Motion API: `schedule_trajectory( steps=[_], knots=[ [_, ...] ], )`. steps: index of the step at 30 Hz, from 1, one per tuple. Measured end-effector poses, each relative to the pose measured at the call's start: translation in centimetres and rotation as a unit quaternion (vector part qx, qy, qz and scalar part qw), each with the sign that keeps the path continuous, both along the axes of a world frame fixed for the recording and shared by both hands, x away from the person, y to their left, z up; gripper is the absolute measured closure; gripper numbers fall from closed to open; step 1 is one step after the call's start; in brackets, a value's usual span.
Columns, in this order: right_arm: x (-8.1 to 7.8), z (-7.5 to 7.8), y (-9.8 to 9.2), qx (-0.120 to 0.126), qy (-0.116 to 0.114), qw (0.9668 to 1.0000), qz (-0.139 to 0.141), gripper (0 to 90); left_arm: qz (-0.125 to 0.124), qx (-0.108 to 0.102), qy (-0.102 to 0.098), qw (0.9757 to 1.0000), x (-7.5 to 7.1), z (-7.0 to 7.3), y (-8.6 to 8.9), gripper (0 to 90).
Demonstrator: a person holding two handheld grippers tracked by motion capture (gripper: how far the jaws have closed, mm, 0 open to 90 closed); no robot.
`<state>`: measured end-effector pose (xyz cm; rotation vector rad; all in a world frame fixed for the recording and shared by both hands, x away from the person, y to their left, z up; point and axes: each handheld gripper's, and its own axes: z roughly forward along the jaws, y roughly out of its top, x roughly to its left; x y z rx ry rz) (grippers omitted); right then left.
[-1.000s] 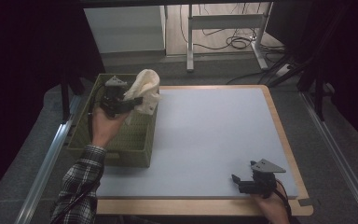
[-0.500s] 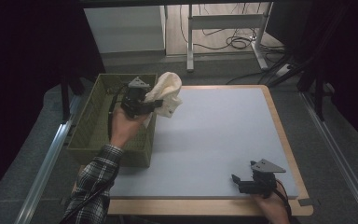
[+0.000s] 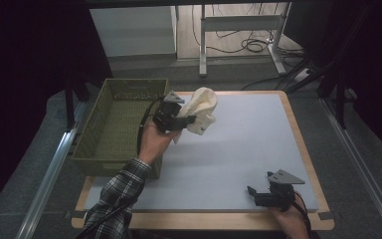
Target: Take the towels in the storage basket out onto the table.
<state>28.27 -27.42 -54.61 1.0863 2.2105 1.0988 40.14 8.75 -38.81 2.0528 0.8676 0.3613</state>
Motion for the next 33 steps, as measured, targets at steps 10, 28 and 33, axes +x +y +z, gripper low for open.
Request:
schedule_trajectory(
  steps=[10,28,33],
  knots=[
    [0.0,0.0,0.0,0.000,0.000,1.0000,0.000,6.5,-0.030,0.002,0.005,0.9995,-1.1,-1.8,-4.3,72.7],
    [0.0,0.0,0.0,-0.002,0.000,1.0000,0.000,6.6,-0.017,0.022,0.058,0.9980,-1.0,-9.8,-6.6,71.3],
    [0.0,0.0,0.0,-0.001,0.001,1.0000,0.000,6.6,-0.017,0.024,0.065,0.9974,-1.0,-11.6,-7.1,69.3]
  ],
)
